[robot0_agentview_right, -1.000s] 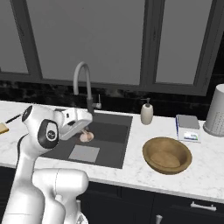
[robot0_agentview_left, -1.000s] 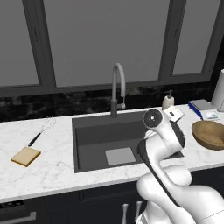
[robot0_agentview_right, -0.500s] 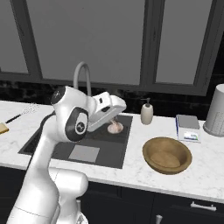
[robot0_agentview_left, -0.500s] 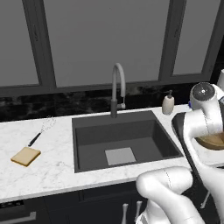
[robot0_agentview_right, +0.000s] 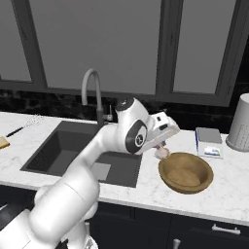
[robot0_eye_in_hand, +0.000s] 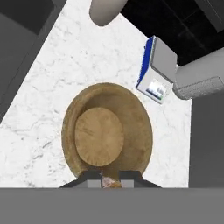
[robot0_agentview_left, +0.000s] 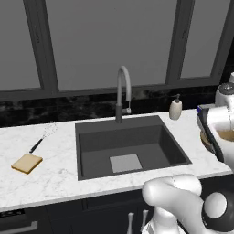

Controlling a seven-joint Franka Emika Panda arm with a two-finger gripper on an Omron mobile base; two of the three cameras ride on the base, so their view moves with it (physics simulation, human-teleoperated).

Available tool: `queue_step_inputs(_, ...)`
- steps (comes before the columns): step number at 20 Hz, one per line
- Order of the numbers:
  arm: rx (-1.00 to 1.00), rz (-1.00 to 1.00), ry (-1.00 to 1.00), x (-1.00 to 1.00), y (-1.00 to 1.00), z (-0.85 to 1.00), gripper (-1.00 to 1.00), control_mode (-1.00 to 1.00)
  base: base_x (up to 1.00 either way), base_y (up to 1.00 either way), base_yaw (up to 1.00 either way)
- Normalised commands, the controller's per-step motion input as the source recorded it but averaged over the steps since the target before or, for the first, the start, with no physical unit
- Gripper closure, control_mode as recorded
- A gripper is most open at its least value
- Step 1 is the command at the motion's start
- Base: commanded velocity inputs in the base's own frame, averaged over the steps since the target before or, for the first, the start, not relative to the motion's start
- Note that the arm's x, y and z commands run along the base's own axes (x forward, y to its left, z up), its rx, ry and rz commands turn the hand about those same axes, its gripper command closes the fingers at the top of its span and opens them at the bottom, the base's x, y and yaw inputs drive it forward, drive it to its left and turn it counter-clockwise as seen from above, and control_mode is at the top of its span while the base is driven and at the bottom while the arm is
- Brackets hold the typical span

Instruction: Pick the garlic from the sink and place it in the bowl. Then pick the bowl and place it in the microwave. Then close the microwave door and press the start button.

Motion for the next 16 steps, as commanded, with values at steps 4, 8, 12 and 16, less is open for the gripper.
queue_step_inputs(4, 0.04, 0.00, 0.25, 0.56, -0.80, -0.99, 1.00, -1.00, 0.00, 0.00, 0.00)
queue_step_inputs(8, 0.16, 0.00, 0.05, 0.32, -0.63, -0.46, 1.00, -1.00, 0.00, 0.00, 0.00)
queue_step_inputs(12, 0.19, 0.00, 0.00, 0.04, -0.26, -0.45, -1.00, -1.00, 0.00, 0.00, 0.00)
queue_step_inputs(16, 0.20, 0.00, -0.07, 0.00, -0.09, -0.18, -1.00, -1.00, 0.00, 0.00, 0.00)
